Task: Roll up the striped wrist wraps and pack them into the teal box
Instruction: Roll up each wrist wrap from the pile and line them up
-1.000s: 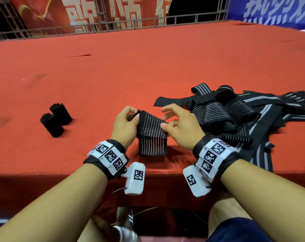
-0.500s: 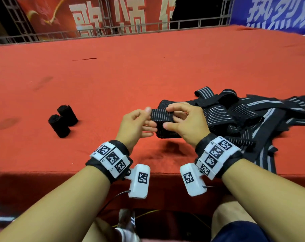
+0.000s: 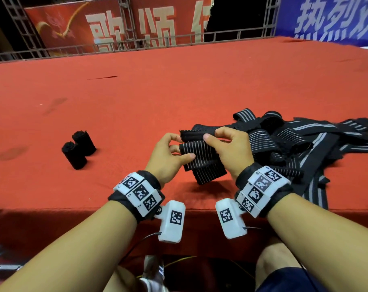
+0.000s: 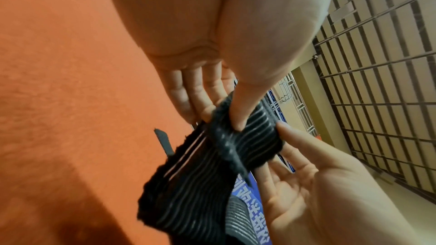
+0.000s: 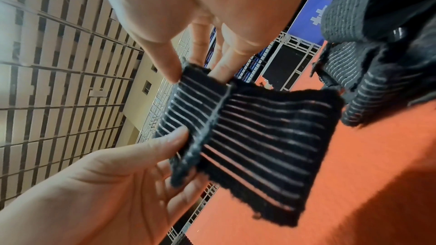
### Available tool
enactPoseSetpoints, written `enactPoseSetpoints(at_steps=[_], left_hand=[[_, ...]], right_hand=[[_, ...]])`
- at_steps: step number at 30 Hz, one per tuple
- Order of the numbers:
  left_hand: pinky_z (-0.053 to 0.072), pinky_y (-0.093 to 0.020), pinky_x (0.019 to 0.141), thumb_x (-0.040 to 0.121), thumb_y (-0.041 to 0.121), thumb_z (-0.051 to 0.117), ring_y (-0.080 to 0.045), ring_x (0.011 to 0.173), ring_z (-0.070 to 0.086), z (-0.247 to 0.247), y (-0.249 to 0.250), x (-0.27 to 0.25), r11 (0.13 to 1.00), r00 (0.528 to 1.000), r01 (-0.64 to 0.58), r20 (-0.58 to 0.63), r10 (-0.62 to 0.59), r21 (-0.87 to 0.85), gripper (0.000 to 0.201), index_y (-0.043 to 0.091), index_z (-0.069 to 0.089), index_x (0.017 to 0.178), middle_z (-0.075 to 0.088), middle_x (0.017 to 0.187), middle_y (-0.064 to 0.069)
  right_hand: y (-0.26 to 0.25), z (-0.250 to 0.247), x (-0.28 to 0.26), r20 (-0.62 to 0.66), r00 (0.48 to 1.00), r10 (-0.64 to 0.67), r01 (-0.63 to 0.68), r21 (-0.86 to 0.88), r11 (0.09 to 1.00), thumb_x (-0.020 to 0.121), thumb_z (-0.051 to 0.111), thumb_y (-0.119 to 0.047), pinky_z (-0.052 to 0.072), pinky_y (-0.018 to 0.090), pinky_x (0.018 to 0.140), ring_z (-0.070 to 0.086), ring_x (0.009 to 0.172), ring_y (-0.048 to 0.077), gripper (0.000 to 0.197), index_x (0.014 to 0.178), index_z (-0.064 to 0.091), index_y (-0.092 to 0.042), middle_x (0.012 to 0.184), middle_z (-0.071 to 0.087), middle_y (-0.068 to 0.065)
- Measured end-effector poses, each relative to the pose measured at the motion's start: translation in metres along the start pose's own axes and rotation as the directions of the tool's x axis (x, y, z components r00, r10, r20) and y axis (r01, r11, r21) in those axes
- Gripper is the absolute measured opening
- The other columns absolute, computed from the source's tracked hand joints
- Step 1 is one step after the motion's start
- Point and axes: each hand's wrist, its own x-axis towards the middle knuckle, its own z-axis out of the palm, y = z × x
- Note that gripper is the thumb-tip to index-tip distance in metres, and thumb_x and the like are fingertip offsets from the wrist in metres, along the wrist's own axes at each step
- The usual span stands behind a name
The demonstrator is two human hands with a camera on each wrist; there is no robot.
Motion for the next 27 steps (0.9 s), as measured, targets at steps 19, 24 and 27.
enactPoseSetpoints(at_steps=[19, 24, 27], left_hand=[[0.056, -0.032, 0.075, 0.094, 0.025, 0.07, -0.015, 0.077, 0.073, -0.022, 0.021, -0.039, 0.967, 0.952, -0.113, 0.305, 0.039, 0.228, 0.02, 0.006, 0.076, 0.092, 0.078, 0.084, 0.001], [0.056, -0.052, 0.088, 0.087, 0.044, 0.074, -0.033, 0.086, 0.072, -0.029, 0.021, -0.043, 0.954, 0.969, -0.13, 0.24, 0.064, 0.269, 0.042, 0.002, 0.074, 0.091, 0.076, 0.089, -0.012], [0.043, -0.034, 0.07, 0.09, 0.038, 0.073, -0.012, 0.064, 0.051, -0.029, 0.022, -0.043, 0.945, 0.981, -0.192, 0.092, 0.173, 0.264, 0.024, 0.025, 0.069, 0.071, 0.056, 0.064, 0.012]], right_hand=[[-0.038, -0.008, 0.005, -0.016, 0.995, -0.102, 0.103, 0.173, 0.979, 0.093, 0.071, -0.028, 0.05, 0.038, 0.062, 0.06, 0.065, 0.017, 0.016, 0.079, 0.068, -0.022, 0.068, 0.065, 0.001], [-0.048, -0.008, -0.008, 0.074, 0.995, -0.068, 0.054, 0.171, 0.984, 0.095, 0.069, -0.018, 0.042, 0.026, 0.05, 0.049, 0.053, 0.012, 0.016, 0.081, 0.064, -0.013, 0.055, 0.056, -0.006], [-0.045, -0.005, -0.014, 0.132, 0.991, -0.039, 0.022, 0.129, 0.991, 0.095, 0.069, -0.015, 0.038, 0.02, 0.044, 0.045, 0.046, 0.006, 0.019, 0.077, 0.063, -0.013, 0.055, 0.055, -0.008]])
